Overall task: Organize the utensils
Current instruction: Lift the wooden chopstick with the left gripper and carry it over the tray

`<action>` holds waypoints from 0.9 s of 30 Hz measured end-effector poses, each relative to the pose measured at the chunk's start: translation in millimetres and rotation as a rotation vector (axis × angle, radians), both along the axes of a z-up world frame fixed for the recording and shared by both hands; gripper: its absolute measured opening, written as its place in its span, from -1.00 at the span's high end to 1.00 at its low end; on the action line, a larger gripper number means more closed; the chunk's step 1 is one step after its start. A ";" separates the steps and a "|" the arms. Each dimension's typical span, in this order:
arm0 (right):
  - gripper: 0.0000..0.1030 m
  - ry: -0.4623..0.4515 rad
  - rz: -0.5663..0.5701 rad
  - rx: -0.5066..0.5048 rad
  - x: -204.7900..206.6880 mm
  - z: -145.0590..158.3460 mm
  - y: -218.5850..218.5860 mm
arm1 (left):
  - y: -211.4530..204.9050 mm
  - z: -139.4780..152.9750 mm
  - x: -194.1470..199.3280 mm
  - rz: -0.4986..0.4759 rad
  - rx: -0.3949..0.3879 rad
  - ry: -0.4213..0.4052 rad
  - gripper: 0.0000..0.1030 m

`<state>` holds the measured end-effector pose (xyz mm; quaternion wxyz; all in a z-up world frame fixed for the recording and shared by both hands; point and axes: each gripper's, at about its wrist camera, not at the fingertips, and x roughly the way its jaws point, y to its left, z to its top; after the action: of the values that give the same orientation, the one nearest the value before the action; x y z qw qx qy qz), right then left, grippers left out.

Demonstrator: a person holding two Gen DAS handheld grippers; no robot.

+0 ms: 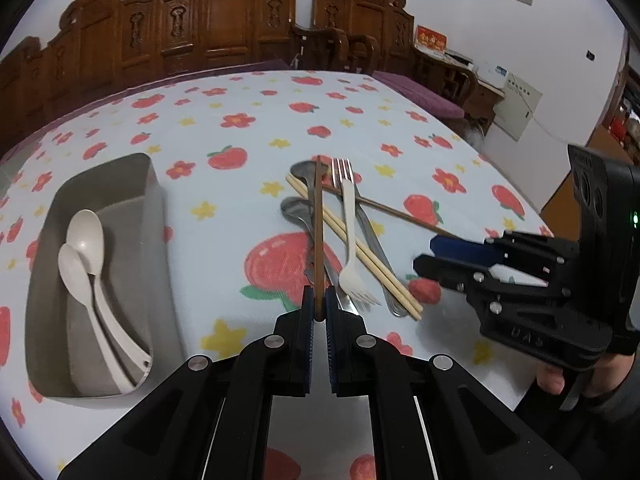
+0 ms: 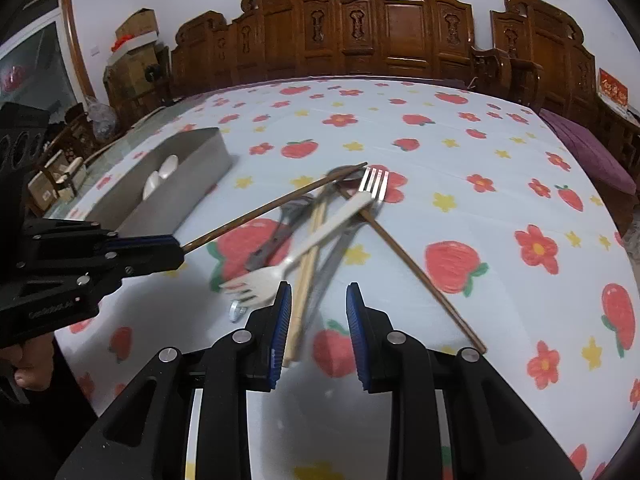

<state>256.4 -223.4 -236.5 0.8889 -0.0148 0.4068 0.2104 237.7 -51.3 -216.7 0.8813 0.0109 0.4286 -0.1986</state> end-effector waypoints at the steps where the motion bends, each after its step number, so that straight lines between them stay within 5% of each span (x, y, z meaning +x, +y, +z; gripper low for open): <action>1: 0.40 -0.001 0.004 0.007 -1.6 1.0 2.1 | 1.5 1.6 -0.2 0.003 -0.002 -0.004 0.91; 6: 0.16 -0.010 0.042 0.033 -6.9 7.7 20.8 | 9.8 8.7 -1.0 0.018 -0.008 -0.020 0.91; 18: 0.16 -0.008 0.092 -0.132 -0.3 -14.6 66.1 | 29.2 17.5 -2.9 0.064 -0.030 -0.041 0.91; 27: 0.90 -0.017 0.056 -0.145 -0.1 -12.0 51.0 | 26.0 21.1 -7.0 0.052 -0.030 -0.054 0.91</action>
<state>256.3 -172.4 -248.4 0.8827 -0.0922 0.4126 0.2053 230.7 -25.3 -195.7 0.8976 -0.0082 0.4016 -0.1815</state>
